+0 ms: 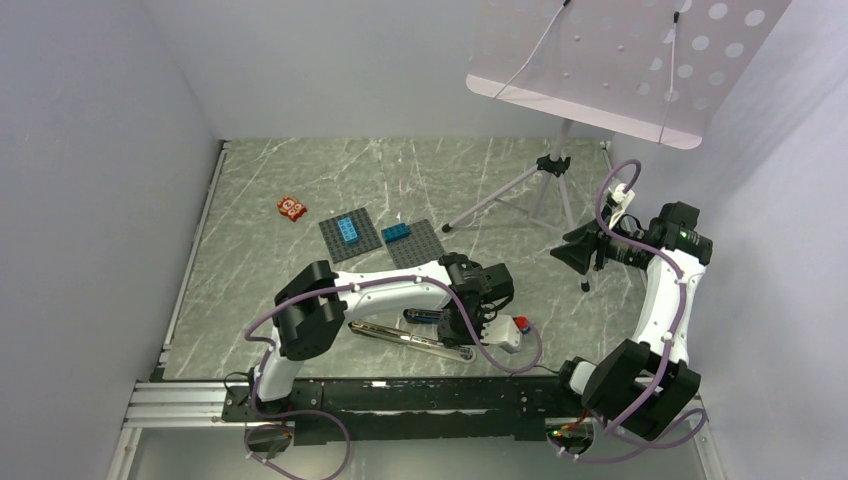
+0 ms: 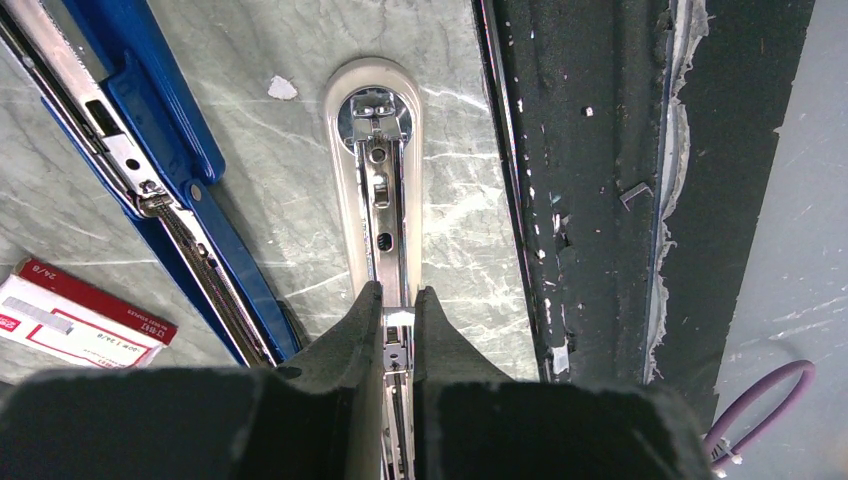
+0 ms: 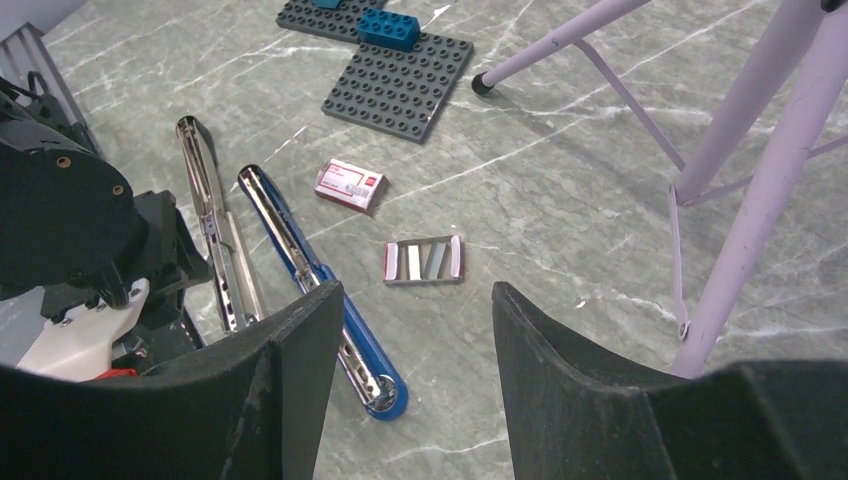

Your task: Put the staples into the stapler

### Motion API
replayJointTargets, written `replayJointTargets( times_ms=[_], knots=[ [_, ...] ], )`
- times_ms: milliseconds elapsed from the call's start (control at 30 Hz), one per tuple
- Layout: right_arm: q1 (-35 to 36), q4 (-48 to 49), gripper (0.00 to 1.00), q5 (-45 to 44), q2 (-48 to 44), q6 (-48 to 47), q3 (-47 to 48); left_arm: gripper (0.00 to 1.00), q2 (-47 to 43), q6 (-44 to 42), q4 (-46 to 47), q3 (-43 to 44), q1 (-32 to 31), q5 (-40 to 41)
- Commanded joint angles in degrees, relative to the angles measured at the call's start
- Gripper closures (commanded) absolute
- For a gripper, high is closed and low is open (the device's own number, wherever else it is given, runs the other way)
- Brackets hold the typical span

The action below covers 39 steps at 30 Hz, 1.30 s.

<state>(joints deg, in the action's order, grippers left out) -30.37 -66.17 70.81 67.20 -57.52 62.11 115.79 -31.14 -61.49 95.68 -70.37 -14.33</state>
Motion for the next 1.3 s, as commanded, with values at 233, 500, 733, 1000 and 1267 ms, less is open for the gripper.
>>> replayJointTargets(
  times_ms=[233,500,733,1000,1267],
  knots=[
    [-0.7,-0.32,0.4,2.36,0.21,-2.07,2.31,0.97,0.49,-2.6,0.92,-0.7,-0.38,-1.64],
    [-0.67,-0.51,0.4,2.34,0.33,-2.22,2.28,0.97,0.8,-3.07,1.04,-0.54,-0.38,-0.89],
    [-0.77,-0.71,0.4,2.37,0.45,-2.51,2.33,0.97,1.16,-3.32,1.11,-0.34,-0.38,-0.34],
    [-0.76,-1.22,0.4,2.56,0.53,-2.88,2.53,0.98,1.68,-3.41,1.16,0.3,-0.38,0.34],
    [-0.86,-1.42,0.4,2.72,0.57,-3.14,2.58,0.98,1.52,-3.23,1.69,0.13,-0.38,0.99]
  ],
)
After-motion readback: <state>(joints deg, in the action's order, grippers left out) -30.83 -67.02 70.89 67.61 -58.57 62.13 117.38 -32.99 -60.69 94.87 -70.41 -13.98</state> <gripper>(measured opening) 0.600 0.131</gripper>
